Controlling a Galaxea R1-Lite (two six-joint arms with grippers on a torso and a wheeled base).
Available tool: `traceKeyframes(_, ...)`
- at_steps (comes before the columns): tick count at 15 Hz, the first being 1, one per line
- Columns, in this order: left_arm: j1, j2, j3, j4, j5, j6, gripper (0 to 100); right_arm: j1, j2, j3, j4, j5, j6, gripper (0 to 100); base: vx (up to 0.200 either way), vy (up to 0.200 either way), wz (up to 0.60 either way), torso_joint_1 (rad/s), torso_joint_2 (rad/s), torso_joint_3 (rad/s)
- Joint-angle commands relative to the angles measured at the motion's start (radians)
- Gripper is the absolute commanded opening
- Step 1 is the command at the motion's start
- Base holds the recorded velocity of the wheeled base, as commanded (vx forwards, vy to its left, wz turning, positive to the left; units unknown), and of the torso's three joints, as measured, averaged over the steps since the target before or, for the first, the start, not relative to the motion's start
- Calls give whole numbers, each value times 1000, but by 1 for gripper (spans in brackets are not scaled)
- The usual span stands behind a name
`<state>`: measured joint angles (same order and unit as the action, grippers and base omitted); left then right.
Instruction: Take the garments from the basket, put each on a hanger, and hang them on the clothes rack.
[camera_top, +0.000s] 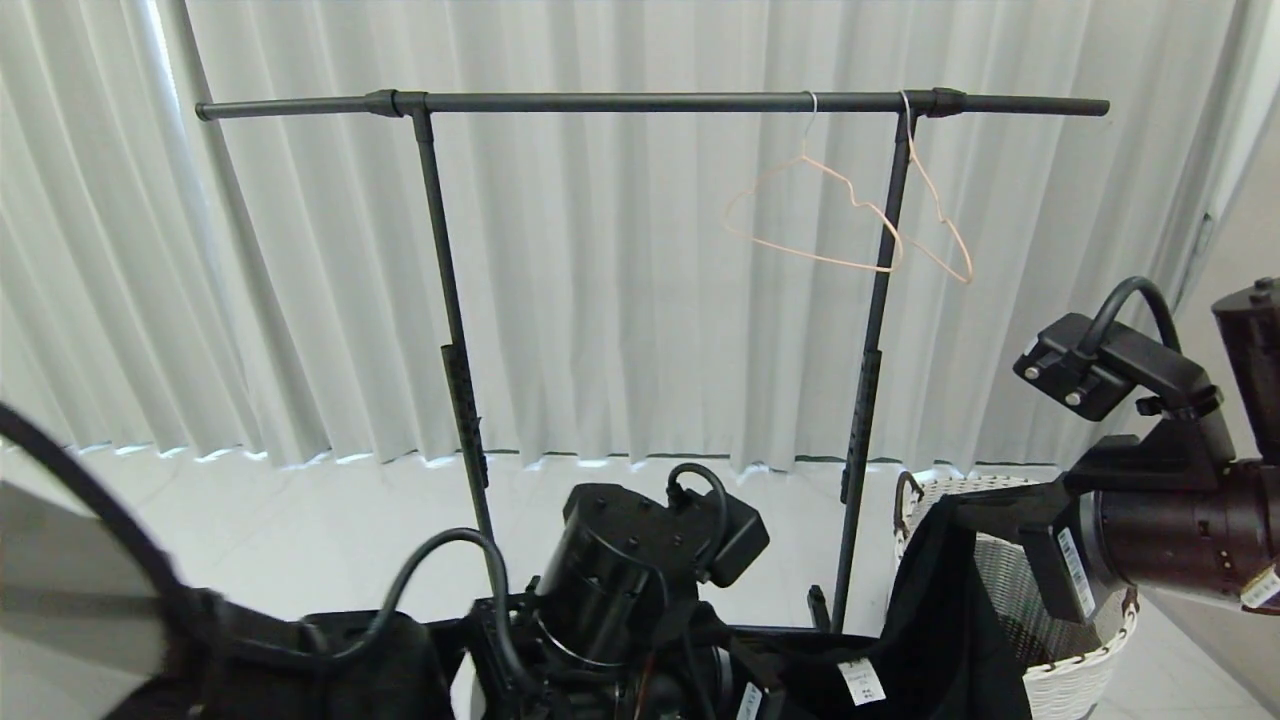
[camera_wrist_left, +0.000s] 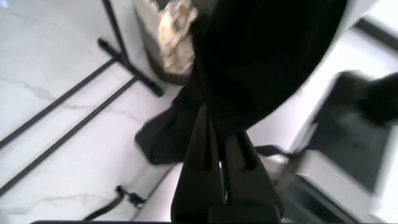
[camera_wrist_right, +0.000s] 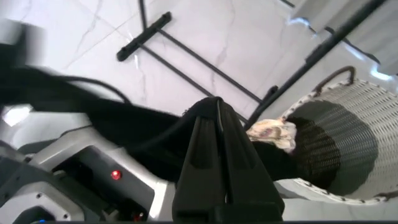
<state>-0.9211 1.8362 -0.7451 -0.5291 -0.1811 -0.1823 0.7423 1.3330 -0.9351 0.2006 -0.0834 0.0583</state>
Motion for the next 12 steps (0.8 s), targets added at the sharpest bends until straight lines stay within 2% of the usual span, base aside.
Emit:
traceKeyframes(1,-53,-321,3,172,-1,-54,0,-20,-1,-1,-1,1,0,0,0,0,0,0,0,0)
traceKeyframes(4,-67,-502,-94,419,-1,-54,0,-17,-20,-1,-1,4,0,0,0,0,0,0,0,0)
traceKeyframes(6,-67,-549,-227,600,0,-54,0,-11,-38,-1,-4,2,0,0,0,0,0,0,0,0)
traceKeyframes(10,-58,-555,-424,822,9,-29,0,14,-46,-4,-84,1,-2,0,0,0,0,0,0,0)
traceKeyframes(11,-48,-555,-445,860,12,-3,0,19,-46,-4,-96,1,-3,0,0,0,0,0,0,0)
traceKeyframes(12,-19,-554,-447,887,46,63,0,23,-48,-4,-107,-4,-6,0,0,0,0,0,0,0)
